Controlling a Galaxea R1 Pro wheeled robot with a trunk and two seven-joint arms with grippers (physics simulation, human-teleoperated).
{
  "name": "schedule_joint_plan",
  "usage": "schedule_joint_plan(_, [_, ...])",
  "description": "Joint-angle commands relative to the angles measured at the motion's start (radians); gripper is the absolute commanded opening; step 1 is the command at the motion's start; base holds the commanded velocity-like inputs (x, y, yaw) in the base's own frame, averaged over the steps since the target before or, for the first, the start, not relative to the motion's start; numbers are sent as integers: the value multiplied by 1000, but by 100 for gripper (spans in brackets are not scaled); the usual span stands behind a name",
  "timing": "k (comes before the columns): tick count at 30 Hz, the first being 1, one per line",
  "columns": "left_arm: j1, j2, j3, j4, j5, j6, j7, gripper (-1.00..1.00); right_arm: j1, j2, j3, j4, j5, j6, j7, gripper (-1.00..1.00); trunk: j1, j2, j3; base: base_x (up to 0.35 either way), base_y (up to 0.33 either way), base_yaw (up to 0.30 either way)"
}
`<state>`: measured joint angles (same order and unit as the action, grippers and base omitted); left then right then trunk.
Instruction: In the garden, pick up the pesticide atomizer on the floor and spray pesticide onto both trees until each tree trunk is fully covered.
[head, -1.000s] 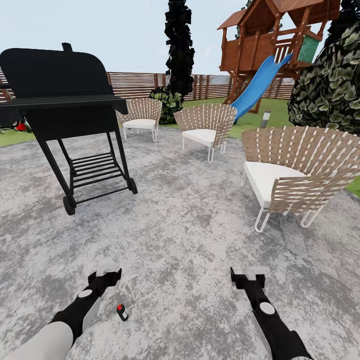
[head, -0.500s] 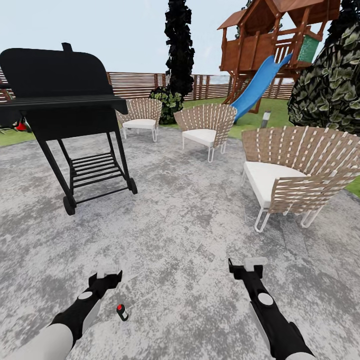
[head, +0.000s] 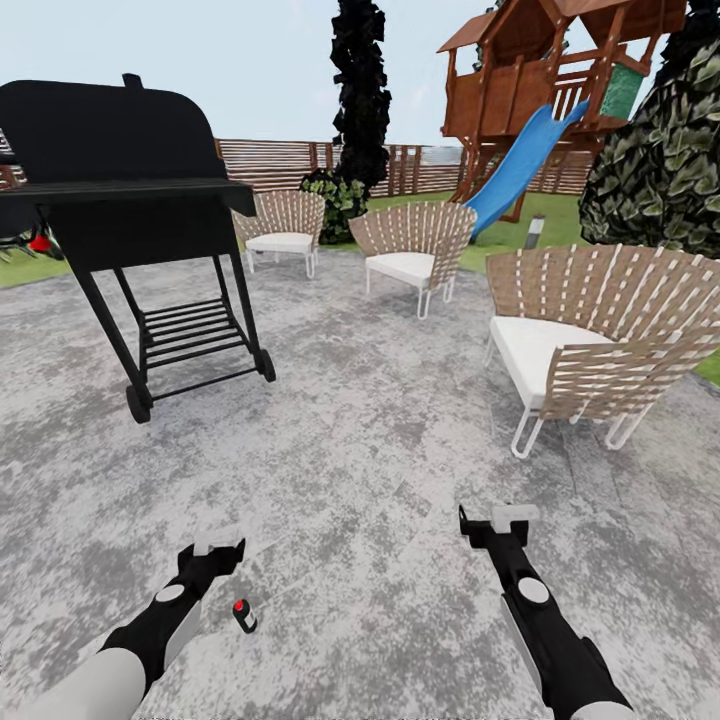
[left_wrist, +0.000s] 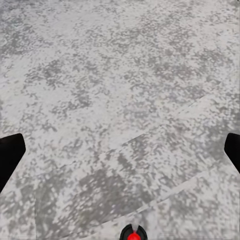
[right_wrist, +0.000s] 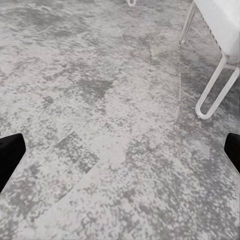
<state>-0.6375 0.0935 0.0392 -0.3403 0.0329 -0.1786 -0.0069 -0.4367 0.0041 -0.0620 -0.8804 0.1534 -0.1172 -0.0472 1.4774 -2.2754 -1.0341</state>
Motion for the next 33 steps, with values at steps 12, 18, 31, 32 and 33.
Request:
schedule_joint_plan(12, [1, -2, -8, 16, 4, -35, -1, 100, 0, 2, -2, -12, 8, 25, -5, 100, 46, -85, -57, 0, 0, 55])
schedule_joint_plan(18, [1, 1, -8, 17, 4, -35, -1, 100, 0, 3, -7, -15, 8, 64, -5, 100, 69, -127, -85, 0, 0, -13])
schedule_joint_plan(31, [1, 1, -7, 17, 4, -36, -1, 100, 0, 3, -8, -15, 8, 67, -5, 100, 119, -218, -146, 0, 0, -127])
schedule_joint_plan(32, [1, 1, -7, 17, 4, -37, -1, 100, 0, 3, -7, -15, 8, 67, -5, 100, 123, -225, -151, 0, 0, -172])
schedule_joint_plan(33, [1, 1, -7, 17, 4, -37, -1, 100, 0, 3, -7, -15, 8, 67, -5, 100, 123, -225, -156, 0, 0, -159])
